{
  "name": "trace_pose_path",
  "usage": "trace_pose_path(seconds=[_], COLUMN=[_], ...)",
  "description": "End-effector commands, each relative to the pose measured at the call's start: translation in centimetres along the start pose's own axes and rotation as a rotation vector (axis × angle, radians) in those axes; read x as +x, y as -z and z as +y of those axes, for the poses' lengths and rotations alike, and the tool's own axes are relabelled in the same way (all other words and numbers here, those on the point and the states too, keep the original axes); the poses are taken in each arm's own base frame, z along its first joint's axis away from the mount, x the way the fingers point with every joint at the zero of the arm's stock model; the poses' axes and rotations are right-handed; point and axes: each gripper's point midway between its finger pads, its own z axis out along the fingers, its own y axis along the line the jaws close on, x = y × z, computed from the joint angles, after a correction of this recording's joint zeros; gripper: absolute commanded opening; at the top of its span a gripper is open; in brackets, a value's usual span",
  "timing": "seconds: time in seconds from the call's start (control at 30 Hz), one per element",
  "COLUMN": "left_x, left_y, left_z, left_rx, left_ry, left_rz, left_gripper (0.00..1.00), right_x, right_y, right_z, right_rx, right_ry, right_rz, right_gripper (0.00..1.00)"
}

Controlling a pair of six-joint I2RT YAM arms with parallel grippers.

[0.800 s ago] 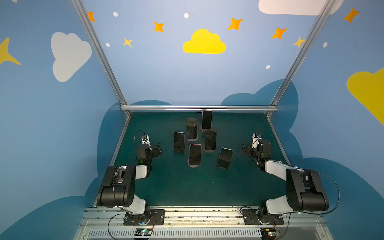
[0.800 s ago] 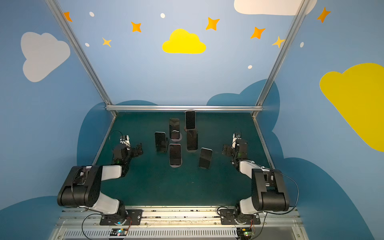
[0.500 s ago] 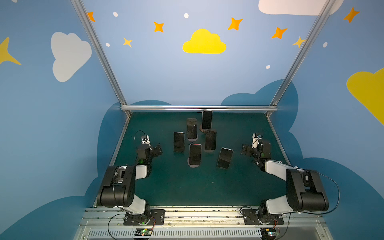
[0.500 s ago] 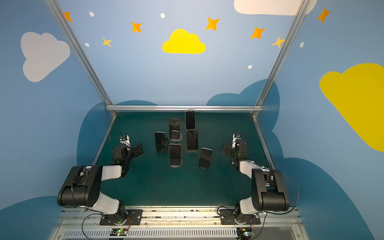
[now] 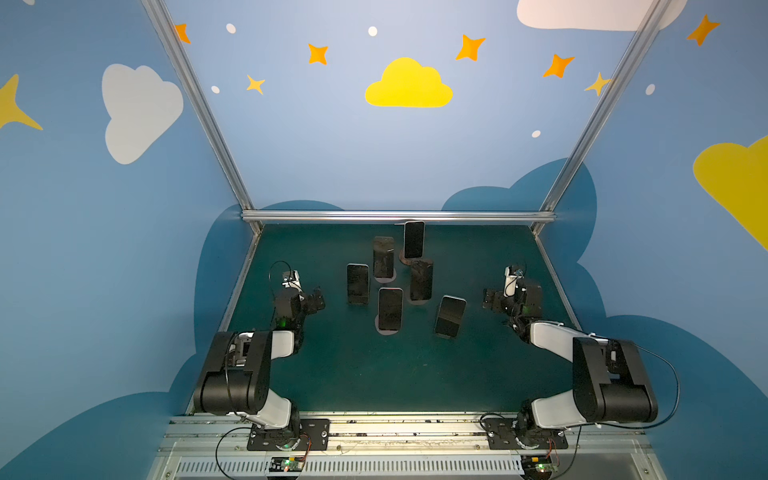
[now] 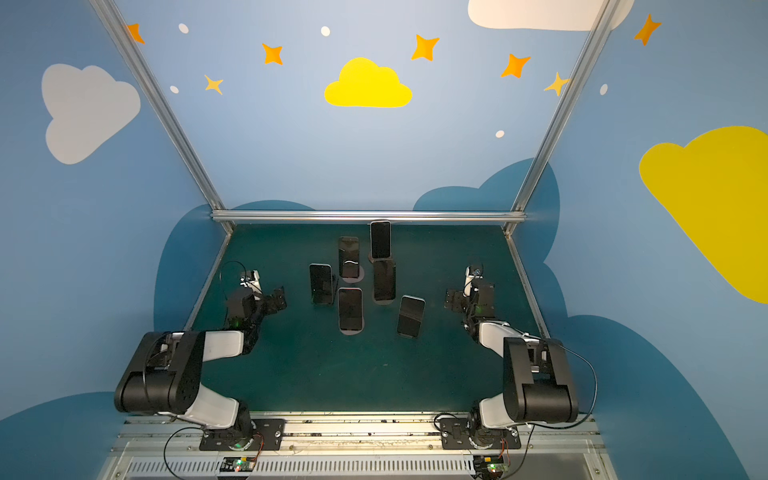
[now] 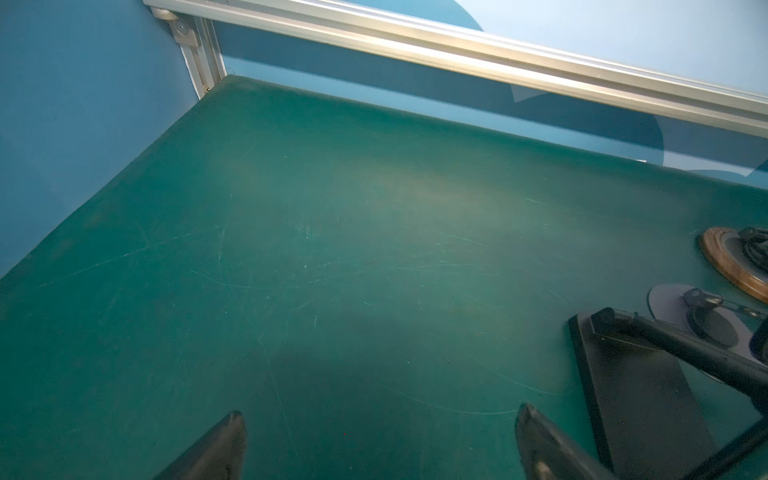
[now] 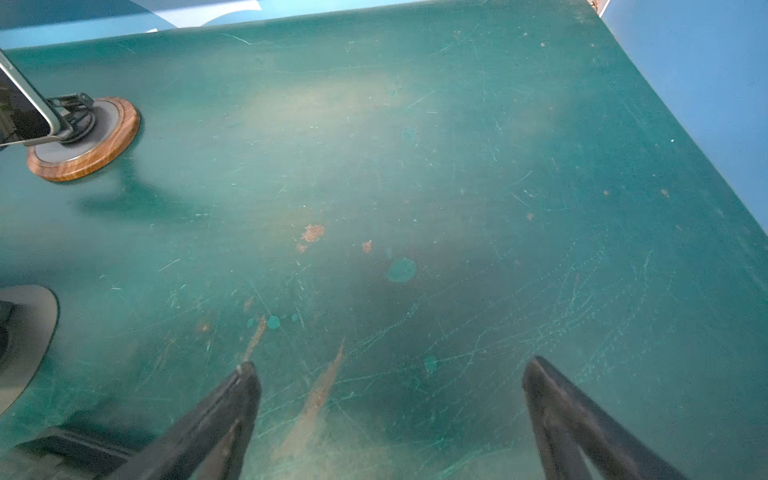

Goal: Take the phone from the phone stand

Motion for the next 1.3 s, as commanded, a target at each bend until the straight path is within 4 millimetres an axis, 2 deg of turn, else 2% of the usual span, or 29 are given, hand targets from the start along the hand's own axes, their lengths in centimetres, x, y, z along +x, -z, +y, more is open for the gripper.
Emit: trace_pose_path(seconds=[0.0,0.37,0.43,0.53,0.63,0.83,0.9,0.93,1.0,1.07,1.1,1.13,1.17,1.27], left_x=[-0.1,-0.1,-0.3,-1.5,-4.1,-12.3,-15.1,-16.0,-15.4,-14.2,-13.7,-13.6,-13.7,-12.7], left_y=[-0.1,0.0,0.2,1.1,3.3,10.5,12.9,14.1,17.0,19.4,19.9,20.0,19.8,19.0], left_z=[0.0,0.0,-0.6,-1.7,-2.4,-4.0,-3.1,-1.6,2.7,5.8,6.6,6.4,5.7,3.8], left_rx=[-0.002,-0.004,0.033,0.077,0.1,0.144,0.097,0.02,-0.206,-0.359,-0.384,-0.348,-0.281,-0.186], left_ry=[-0.014,-0.016,-0.025,-0.048,-0.035,0.028,0.127,0.253,0.557,0.743,0.798,0.793,0.765,0.73], left_rz=[0.005,0.004,0.001,0.033,0.014,-0.195,-0.258,-0.267,-0.246,-0.289,-0.313,-0.329,-0.324,-0.233], left_gripper=[1.0,1.0,1.0,1.0,1.0,1.0,1.0,1.0,1.0,1.0,1.0,1.0,1.0,1.0], right_x=[-0.4,-0.5,-0.5,-0.8,-3.1,-7.5,-8.9,-9.5,-9.5,-7.1,-7.2,-7.9,-8.1,-8.1], right_y=[0.1,0.1,0.1,0.3,1.5,5.4,6.8,7.7,9.8,11.8,11.5,11.3,11.7,13.5], right_z=[0.1,0.1,0.1,-0.1,0.0,-1.4,-2.1,-2.5,-3.8,-5.6,-4.8,-3.4,-2.8,-0.8], right_rx=[-0.002,-0.002,-0.003,0.021,0.03,0.197,0.248,0.273,0.334,0.396,0.287,0.151,0.092,0.037], right_ry=[0.011,0.008,0.008,0.01,0.005,0.009,-0.037,-0.089,-0.303,-0.631,-0.662,-0.654,-0.658,-0.576], right_rz=[-0.007,-0.009,-0.008,-0.015,0.0,0.017,0.001,-0.01,-0.01,0.015,0.015,-0.013,-0.023,0.016], right_gripper=[0.99,0.99,0.99,0.99,0.99,0.99,0.99,0.99,0.99,0.99,0.97,0.89,0.84,0.86])
